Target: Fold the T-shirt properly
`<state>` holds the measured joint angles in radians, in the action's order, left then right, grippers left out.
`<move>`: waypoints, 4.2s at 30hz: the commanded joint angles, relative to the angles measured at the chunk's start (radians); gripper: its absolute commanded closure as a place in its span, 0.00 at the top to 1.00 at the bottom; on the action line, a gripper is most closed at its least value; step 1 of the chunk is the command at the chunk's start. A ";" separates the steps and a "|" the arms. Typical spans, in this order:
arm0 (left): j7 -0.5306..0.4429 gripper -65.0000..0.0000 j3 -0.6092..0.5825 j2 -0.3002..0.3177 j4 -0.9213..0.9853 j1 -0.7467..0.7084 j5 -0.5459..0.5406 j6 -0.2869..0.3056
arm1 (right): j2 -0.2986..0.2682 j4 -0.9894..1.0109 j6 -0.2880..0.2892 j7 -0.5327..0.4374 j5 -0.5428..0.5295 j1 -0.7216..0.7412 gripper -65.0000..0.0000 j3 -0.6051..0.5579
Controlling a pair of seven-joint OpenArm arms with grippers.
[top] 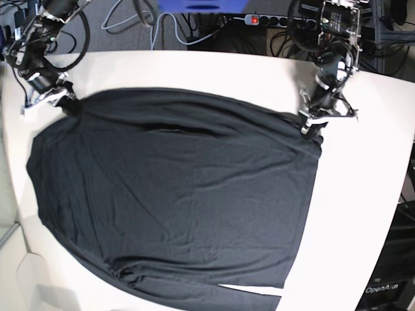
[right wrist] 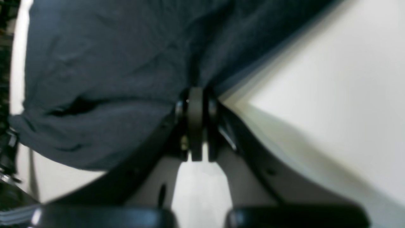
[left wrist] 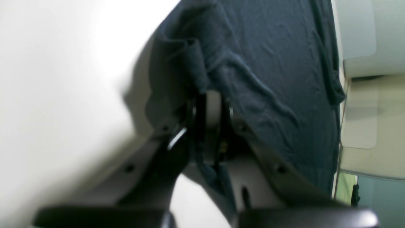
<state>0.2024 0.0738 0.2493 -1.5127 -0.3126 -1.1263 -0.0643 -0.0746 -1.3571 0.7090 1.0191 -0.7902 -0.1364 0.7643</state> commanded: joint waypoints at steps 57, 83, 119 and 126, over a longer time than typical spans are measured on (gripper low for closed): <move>-0.011 0.04 0.054 0.009 0.019 0.237 -0.004 0.008 | -0.040 -0.123 -0.011 0.036 0.062 0.286 0.00 -0.061; 0.087 0.04 0.054 0.011 0.018 0.235 -0.001 0.010 | -0.054 -0.052 -0.011 -0.003 0.113 0.375 0.00 -0.142; 0.087 0.35 0.056 0.011 0.077 0.246 -0.001 0.013 | -0.080 0.018 -0.011 -0.107 0.114 0.424 0.00 -0.251; 0.087 0.57 0.051 0.009 0.065 0.247 -0.002 0.016 | -0.080 0.020 -0.011 -0.105 0.114 0.426 0.00 -0.251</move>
<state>0.3031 0.1226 0.2493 -1.4261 -0.0826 -1.1194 -0.0677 -0.1383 -1.3228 0.6991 0.9382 -0.6529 0.2634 0.5144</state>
